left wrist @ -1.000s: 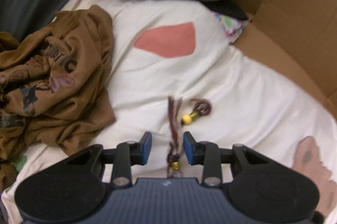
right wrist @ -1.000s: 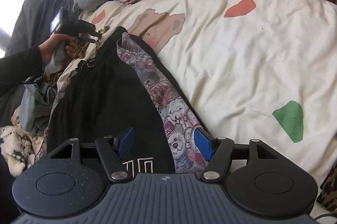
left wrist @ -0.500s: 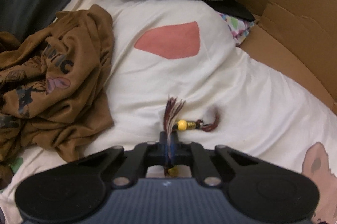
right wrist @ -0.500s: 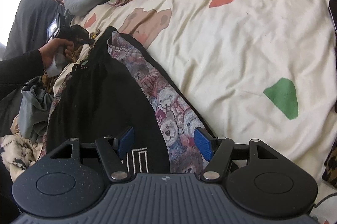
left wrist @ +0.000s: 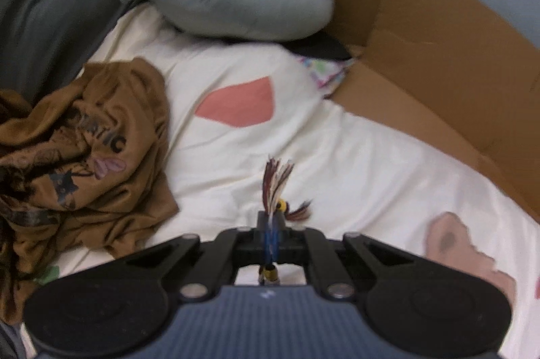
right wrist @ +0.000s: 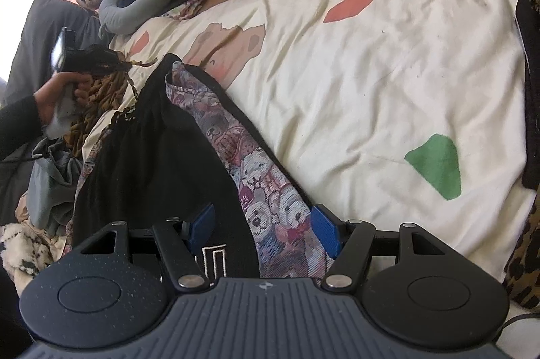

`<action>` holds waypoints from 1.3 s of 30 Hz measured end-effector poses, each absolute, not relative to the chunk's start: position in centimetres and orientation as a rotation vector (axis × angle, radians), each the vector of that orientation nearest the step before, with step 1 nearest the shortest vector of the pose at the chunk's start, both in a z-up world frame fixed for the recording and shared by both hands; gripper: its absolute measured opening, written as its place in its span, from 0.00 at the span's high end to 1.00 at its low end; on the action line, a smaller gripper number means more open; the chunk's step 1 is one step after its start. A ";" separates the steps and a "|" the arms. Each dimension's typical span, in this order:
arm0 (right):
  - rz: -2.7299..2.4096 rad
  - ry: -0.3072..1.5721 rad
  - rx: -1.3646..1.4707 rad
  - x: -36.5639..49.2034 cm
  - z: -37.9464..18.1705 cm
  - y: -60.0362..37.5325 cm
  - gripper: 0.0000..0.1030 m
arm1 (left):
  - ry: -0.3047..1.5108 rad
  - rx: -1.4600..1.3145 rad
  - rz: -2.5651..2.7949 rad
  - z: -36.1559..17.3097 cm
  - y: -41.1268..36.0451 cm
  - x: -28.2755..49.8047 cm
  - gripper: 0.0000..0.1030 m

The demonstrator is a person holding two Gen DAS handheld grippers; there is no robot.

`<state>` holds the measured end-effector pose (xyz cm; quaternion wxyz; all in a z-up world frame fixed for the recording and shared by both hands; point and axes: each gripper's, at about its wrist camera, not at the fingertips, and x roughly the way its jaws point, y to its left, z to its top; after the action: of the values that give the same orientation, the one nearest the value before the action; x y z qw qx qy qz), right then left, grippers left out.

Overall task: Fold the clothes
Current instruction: 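Close the left tool on the drawstring tassel and lift it over the shorts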

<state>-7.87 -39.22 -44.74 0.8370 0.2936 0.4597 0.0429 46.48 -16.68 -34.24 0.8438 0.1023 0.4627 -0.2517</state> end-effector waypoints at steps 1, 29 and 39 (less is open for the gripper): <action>0.091 0.971 0.619 -7.8 -44.7 -39.3 0.32 | 0.971 0.210 -0.545 -33.6 -16.6 46.1 0.99; 0.130 0.948 0.607 -7.0 -44.0 -38.2 0.32 | 0.961 0.154 -0.910 -21.9 -6.8 29.9 0.99; 0.106 0.900 0.538 -6.7 -43.5 -37.5 0.31 | 1.086 0.172 -0.986 -24.3 -4.9 25.5 0.99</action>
<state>-6.71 -37.48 -43.48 0.8644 0.2566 0.4295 0.0507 25.52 -4.91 -24.35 0.7395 0.0786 0.4951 -0.4492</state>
